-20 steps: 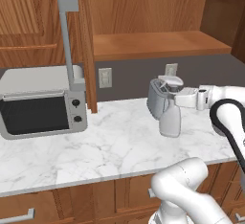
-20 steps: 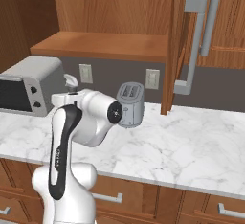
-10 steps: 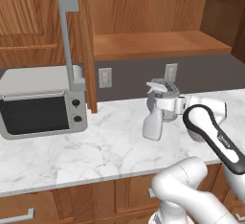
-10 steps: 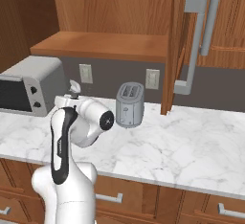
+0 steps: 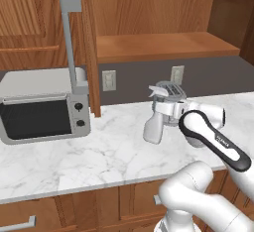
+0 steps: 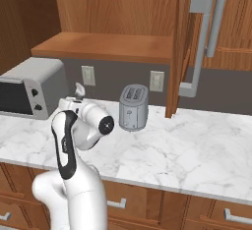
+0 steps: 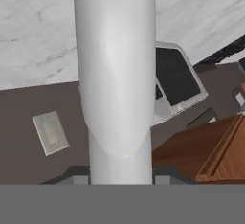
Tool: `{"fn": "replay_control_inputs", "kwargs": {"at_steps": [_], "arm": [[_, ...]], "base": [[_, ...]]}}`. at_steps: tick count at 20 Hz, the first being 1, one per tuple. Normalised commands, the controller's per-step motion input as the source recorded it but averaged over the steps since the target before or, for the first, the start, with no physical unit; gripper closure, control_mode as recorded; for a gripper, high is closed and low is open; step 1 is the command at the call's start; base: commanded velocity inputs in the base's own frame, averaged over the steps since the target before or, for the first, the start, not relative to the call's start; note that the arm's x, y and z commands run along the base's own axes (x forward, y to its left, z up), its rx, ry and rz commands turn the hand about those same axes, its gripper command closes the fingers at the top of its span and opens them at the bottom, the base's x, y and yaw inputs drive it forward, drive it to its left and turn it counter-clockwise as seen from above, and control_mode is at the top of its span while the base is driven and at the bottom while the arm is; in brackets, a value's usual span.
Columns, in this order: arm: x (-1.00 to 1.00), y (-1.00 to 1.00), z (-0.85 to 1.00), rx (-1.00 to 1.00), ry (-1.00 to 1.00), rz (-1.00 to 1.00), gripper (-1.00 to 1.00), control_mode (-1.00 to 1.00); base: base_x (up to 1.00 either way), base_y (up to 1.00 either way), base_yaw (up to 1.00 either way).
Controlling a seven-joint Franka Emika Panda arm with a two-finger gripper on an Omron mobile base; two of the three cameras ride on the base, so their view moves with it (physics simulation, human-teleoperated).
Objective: Move the cutting board and knife to the sink. Then move spray from the cabinet to the counter.
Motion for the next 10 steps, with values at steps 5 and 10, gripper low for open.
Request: {"fn": "replay_control_inputs", "kwargs": {"at_steps": [5,10], "arm": [[0.29,0.0,-0.3,-0.12,-0.14,0.0,1.0,-1.0],[0.22,0.0,-0.36,-0.1,-0.04,0.0,1.0,-1.0]], "base": [[0.0,0.0,0.0],[0.0,0.0,0.0]]}}
